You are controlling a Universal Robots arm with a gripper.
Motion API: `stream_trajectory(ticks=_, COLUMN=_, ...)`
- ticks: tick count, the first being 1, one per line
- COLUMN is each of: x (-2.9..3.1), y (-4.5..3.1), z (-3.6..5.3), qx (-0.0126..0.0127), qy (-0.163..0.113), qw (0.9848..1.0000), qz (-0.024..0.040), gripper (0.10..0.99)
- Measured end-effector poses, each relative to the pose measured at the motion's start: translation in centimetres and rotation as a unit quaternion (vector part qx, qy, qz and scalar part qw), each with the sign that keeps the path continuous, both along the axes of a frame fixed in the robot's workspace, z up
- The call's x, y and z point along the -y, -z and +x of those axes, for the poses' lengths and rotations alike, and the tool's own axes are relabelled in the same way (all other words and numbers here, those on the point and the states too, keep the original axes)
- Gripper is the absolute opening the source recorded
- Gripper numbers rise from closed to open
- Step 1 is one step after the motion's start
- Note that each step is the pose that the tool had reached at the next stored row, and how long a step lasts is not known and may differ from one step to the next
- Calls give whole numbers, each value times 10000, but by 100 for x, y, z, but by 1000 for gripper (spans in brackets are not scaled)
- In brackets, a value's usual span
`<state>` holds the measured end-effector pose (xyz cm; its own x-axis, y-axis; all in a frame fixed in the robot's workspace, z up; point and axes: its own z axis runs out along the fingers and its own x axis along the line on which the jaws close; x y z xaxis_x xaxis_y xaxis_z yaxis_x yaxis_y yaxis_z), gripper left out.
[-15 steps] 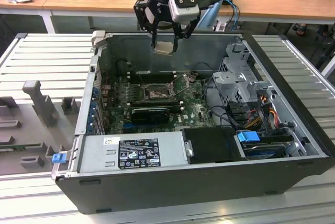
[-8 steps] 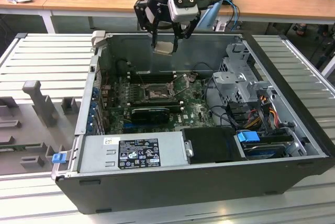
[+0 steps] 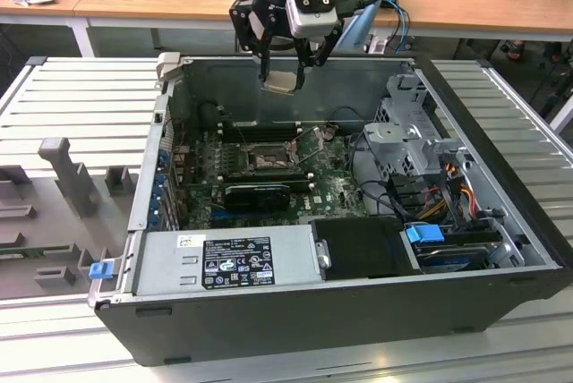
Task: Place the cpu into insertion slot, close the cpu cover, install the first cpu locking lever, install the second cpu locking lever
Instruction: 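Place the cpu into insertion slot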
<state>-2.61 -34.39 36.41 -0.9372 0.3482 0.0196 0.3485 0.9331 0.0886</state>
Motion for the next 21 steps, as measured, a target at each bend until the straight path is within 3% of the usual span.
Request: stream_trajectory(ticks=21, x=0, y=0, z=0, qx=0, qy=346, qw=9994, qz=0, gripper=529)
